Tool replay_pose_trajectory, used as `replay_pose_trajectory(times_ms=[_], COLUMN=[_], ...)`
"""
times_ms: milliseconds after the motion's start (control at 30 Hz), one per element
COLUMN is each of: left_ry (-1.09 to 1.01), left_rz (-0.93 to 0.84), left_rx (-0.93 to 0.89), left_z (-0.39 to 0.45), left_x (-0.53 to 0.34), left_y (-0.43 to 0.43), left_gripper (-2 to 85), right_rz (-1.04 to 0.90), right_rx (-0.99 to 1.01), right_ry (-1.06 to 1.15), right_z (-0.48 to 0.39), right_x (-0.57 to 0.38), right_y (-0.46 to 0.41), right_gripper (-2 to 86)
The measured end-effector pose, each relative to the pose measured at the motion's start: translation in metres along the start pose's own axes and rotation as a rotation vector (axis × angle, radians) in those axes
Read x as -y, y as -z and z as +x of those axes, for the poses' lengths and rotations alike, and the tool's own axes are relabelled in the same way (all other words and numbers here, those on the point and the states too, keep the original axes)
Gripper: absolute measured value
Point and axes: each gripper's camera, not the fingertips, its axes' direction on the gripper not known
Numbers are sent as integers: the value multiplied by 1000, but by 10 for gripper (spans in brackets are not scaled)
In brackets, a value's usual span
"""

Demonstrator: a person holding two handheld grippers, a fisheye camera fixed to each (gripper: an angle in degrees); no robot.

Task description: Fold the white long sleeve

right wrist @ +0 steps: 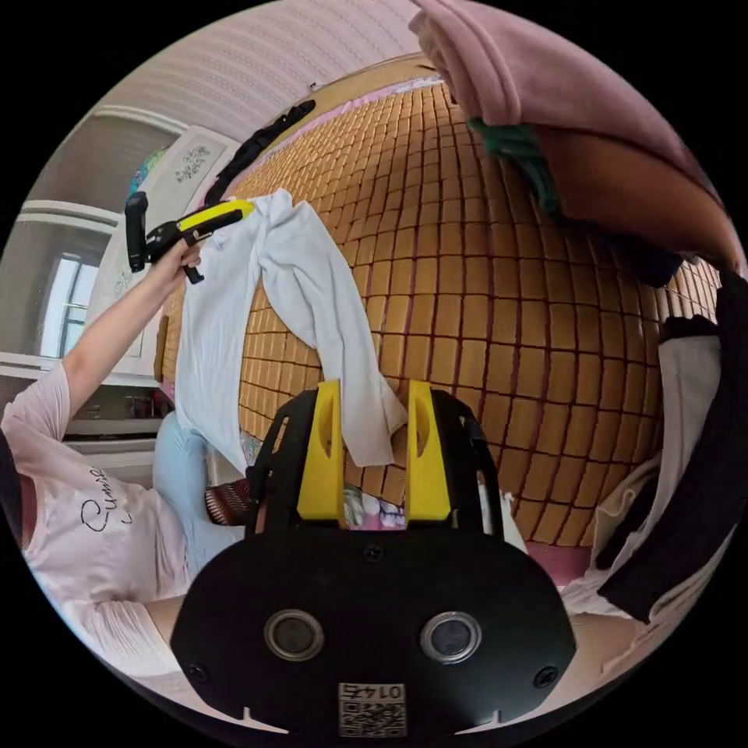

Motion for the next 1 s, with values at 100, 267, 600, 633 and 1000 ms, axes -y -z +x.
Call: replay_pose_trajectory(times_ms=[100, 267, 600, 633, 1000], left_ry=[39, 221, 288, 283, 293], left_rz=[-19, -42, -115, -74, -65], left_rx=[-26, -140, -116, -126, -106], left_z=[-1, -17, -18, -20, -12], left_x=[10, 16, 22, 25, 48], left_y=[-17, -63, -102, -94, -122], left_gripper=[21, 55, -8, -9, -10], right_rz=[-46, -127, 227, 340, 325], right_rx=[34, 104, 303, 336, -138], right_ry=[28, 42, 202, 271, -194], right_z=[-2, 0, -6, -13, 30], right_x=[-13, -33, -72, -84, -34], right_y=[11, 25, 118, 141, 115], right_gripper=[116, 56, 3, 3, 1])
